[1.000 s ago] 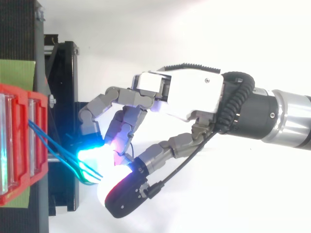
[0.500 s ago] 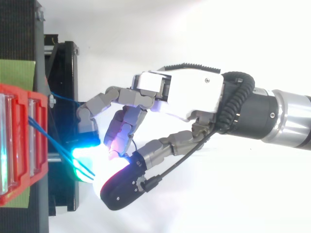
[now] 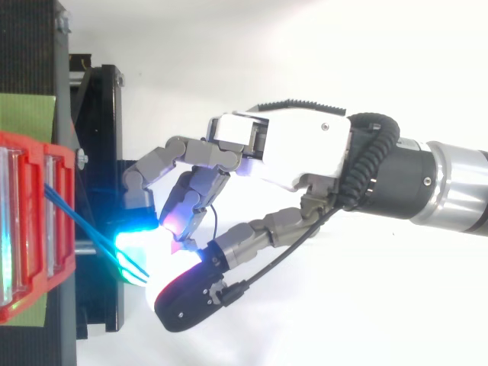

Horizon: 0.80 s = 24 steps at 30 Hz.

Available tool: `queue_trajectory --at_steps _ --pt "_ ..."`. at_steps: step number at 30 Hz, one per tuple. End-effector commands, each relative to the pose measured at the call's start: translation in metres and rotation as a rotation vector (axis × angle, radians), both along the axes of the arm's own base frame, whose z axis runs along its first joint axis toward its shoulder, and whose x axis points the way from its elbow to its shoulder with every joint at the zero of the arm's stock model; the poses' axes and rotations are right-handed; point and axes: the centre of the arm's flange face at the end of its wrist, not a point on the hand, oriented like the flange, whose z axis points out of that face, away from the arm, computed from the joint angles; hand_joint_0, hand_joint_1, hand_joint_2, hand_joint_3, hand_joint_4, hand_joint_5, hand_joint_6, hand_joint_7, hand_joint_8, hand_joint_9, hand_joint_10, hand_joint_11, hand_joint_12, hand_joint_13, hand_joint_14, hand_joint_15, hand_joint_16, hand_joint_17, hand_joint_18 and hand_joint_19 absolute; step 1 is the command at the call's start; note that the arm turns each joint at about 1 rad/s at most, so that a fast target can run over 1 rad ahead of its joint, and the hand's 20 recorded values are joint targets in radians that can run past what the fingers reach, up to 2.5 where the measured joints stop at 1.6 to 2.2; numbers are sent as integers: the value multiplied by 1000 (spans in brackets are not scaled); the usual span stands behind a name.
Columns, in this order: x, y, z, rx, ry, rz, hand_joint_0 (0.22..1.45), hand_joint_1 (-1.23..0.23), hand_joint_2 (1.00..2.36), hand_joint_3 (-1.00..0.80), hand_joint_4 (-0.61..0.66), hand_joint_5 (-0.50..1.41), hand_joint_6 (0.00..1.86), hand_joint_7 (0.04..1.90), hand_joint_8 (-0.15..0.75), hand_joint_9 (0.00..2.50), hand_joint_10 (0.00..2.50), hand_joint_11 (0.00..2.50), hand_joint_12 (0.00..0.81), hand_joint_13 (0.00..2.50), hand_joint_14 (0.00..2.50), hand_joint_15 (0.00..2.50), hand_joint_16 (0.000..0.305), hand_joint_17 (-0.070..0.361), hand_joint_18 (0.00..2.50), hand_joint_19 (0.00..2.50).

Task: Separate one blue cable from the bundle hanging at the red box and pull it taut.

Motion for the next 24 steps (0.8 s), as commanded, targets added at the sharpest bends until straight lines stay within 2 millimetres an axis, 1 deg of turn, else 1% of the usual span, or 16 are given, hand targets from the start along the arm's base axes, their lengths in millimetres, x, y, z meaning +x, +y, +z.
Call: queue_trajectory --at_steps 1,3,5,8,13,14,15,17,18,19,21,22,24 --pt "0 1 0 0 0 1 778 -892 1000 -500 57 -221 911 993 284 1106 21 1270 356 1086 28 889 45 102 704 555" --pt "0 1 0 0 0 1 762 -900 1000 -500 62 -216 912 990 286 1121 22 1282 357 1091 28 882 45 101 708 543" --pt "0 0 0 0 0 -1 688 -922 1000 -500 72 -210 913 1003 291 1151 21 1289 362 1099 28 892 45 101 707 562" --pt "0 1 0 0 0 1 634 -928 1000 -500 74 -200 913 1012 303 1158 21 1297 362 1102 28 890 45 101 709 570" --pt "0 1 0 0 0 1 565 -884 1000 -500 71 -173 899 1033 315 1201 23 1300 369 1122 27 895 46 104 721 573" --pt "0 1 0 0 0 1 549 -859 1000 -500 70 -167 895 1041 319 1208 23 1304 377 1128 27 890 47 105 727 576" --pt "0 1 0 0 0 1 536 -789 1000 -500 53 -157 886 1036 322 1220 23 1292 380 1141 27 896 47 106 732 576" --pt "0 1 0 0 0 1 540 -727 1000 -500 32 -148 874 1032 321 1229 24 1270 379 1145 27 884 47 105 731 584" --pt "0 1 0 0 0 1 550 -657 1000 -500 23 -141 862 996 317 1234 25 1248 376 1147 27 880 46 104 730 586" --pt "0 1 0 0 0 1 550 -653 1000 -500 22 -140 857 1005 315 1235 25 1240 372 1147 28 886 46 104 730 589" --pt "0 1 0 0 0 1 570 -574 1000 -500 -6 -132 837 1002 305 1241 26 1197 366 1152 27 880 45 102 724 600" --pt "0 1 0 0 0 1 575 -526 1000 -500 -18 -116 799 1040 301 1253 26 1148 362 1152 27 881 45 101 725 602" --pt "0 1 0 0 0 1 581 -490 1000 -500 -21 -105 774 1056 297 1260 27 1118 358 1154 27 878 45 100 724 611"
